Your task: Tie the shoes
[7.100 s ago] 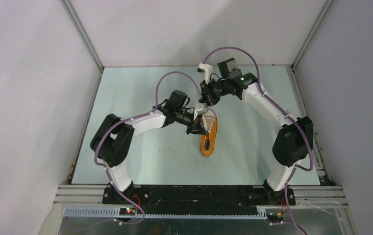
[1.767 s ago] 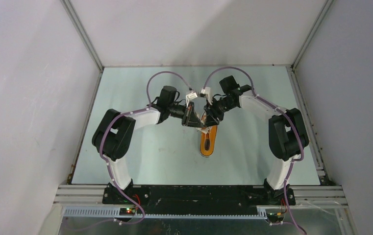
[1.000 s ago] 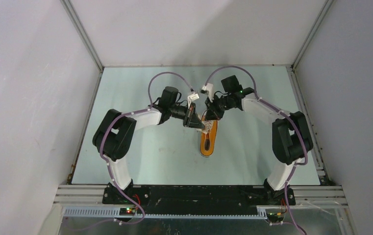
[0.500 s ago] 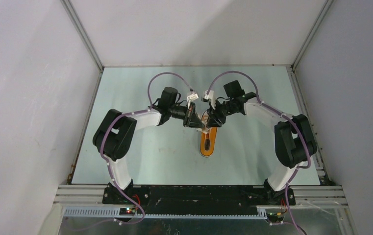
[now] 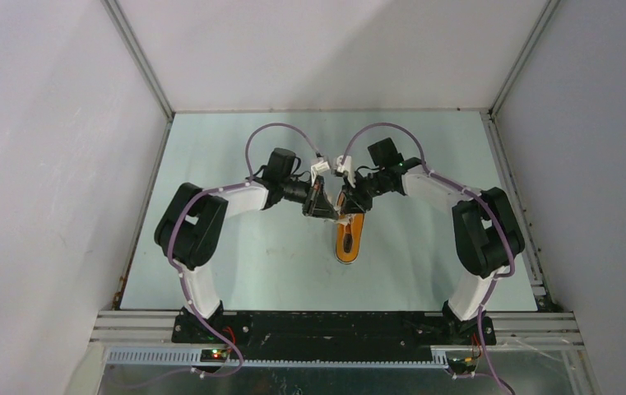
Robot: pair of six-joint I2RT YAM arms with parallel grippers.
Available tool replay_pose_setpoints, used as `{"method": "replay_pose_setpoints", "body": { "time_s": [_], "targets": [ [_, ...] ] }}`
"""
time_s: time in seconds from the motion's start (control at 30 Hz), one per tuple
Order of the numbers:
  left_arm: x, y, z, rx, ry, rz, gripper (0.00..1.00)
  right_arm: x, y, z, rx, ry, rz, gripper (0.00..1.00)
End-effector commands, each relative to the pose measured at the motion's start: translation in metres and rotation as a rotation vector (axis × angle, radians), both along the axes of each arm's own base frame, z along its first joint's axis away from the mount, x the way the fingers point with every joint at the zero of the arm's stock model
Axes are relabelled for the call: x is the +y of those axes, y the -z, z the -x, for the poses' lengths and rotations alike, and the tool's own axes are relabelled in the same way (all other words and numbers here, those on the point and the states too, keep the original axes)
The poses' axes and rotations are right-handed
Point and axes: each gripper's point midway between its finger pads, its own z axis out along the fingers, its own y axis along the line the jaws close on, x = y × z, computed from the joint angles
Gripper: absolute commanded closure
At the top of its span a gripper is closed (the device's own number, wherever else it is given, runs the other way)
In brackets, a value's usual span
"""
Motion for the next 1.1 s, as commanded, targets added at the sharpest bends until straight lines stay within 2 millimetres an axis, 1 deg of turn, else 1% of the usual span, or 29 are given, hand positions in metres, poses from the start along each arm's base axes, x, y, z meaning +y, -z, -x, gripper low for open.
{"method": "replay_pose_setpoints", "body": {
  "time_s": [0.0, 0.07, 0.1, 0.13, 0.2, 0.23, 0.27, 0.3, 0.33, 0.37, 0.4, 0.43, 0.47, 0.53, 0.6, 0.8, 0.9, 0.97, 1.07],
  "targets": [
    [-0.008, -0.009, -0.001, -0.059, 0.036, 0.013, 1.0, 0.023, -0.008, -0.003, -0.048, -0.044, -0.06, 0.84],
    [-0.008, -0.007, -0.002, -0.061, 0.028, 0.005, 1.0, 0.022, -0.01, -0.009, -0.053, -0.008, -0.058, 0.95],
    [-0.008, -0.008, -0.003, -0.063, 0.024, 0.002, 1.0, 0.021, -0.015, -0.013, -0.055, 0.017, -0.063, 0.99],
    [-0.007, -0.007, -0.005, -0.064, 0.015, -0.004, 1.0, 0.018, -0.017, -0.018, -0.064, 0.041, -0.056, 1.0],
    [-0.007, -0.007, -0.01, -0.07, -0.013, -0.016, 0.99, 0.011, -0.039, -0.025, -0.088, 0.098, -0.08, 1.0],
    [-0.008, -0.008, -0.016, -0.088, -0.037, -0.019, 0.99, 0.006, -0.047, -0.029, -0.083, 0.128, -0.088, 1.0],
    [-0.01, -0.011, -0.02, -0.102, -0.058, -0.009, 0.98, 0.002, -0.058, -0.027, -0.093, 0.143, -0.091, 1.0],
    [-0.01, -0.012, -0.025, -0.105, -0.088, -0.012, 0.97, -0.002, -0.065, -0.029, -0.1, 0.158, -0.09, 1.0],
    [-0.014, -0.02, -0.03, -0.102, -0.115, 0.014, 0.97, -0.006, -0.072, -0.024, -0.093, 0.162, -0.081, 1.0],
    [-0.015, -0.023, -0.033, -0.073, -0.151, 0.017, 0.97, -0.009, -0.077, -0.024, -0.097, 0.172, -0.075, 1.0],
    [-0.019, -0.029, -0.038, -0.097, -0.166, 0.044, 0.96, -0.012, -0.082, -0.019, -0.083, 0.178, -0.065, 1.0],
    [-0.022, -0.033, -0.04, -0.073, -0.189, 0.052, 0.96, -0.014, -0.084, -0.017, -0.075, 0.186, -0.056, 1.0],
    [-0.027, -0.037, -0.042, -0.086, -0.191, 0.074, 0.96, -0.016, -0.086, -0.011, -0.053, 0.194, -0.043, 1.0],
    [-0.033, -0.042, -0.041, -0.079, -0.194, 0.093, 0.95, -0.021, -0.087, -0.004, -0.018, 0.213, -0.019, 1.0],
    [-0.037, -0.043, -0.04, -0.082, -0.205, 0.095, 0.94, -0.025, -0.089, 0.004, 0.011, 0.223, 0.001, 1.0],
    [-0.034, -0.037, -0.046, -0.118, -0.289, 0.069, 0.94, -0.038, -0.094, 0.021, 0.1, 0.251, 0.072, 1.0],
    [-0.032, -0.038, -0.048, -0.152, -0.307, 0.059, 0.94, -0.043, -0.095, 0.027, 0.142, 0.258, 0.102, 1.0],
    [-0.032, -0.036, -0.048, -0.17, -0.311, 0.038, 0.94, -0.046, -0.1, 0.023, 0.166, 0.287, 0.1, 1.0],
    [-0.03, -0.035, -0.052, -0.21, -0.334, 0.009, 0.94, -0.046, -0.106, 0.024, 0.244, 0.3, 0.064, 1.0]
  ]
}}
